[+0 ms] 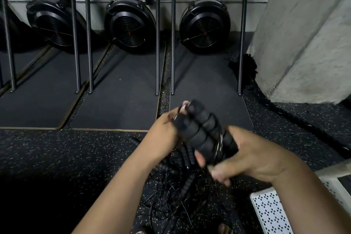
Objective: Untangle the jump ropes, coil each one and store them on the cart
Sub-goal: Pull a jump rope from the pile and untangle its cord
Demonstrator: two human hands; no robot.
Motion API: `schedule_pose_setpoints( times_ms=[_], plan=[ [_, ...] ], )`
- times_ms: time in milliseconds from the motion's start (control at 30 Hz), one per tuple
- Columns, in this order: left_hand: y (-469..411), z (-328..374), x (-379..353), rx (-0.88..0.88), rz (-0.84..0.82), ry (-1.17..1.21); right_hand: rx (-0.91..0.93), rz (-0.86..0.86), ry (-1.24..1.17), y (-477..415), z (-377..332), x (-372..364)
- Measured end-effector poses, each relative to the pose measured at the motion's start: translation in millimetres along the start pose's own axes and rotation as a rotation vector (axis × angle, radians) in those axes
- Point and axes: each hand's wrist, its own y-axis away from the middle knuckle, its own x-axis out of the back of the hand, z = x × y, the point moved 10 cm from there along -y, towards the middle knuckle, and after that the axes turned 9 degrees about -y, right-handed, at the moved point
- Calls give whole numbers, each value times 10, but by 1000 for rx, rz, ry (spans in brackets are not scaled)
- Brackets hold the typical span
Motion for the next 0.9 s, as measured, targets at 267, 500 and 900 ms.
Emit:
schedule_pose_setpoints(
  times_ms=[267, 500, 900],
  plan=[
    [-75, -216, 146, 97, 258, 38, 121, 749, -127, 80, 175, 898],
    [-91, -149, 154, 53, 231, -237, -270, 585, 226, -5, 569, 793],
    [-133, -151, 77, 16, 125, 4, -272, -167, 116, -9, 369, -146]
  ],
)
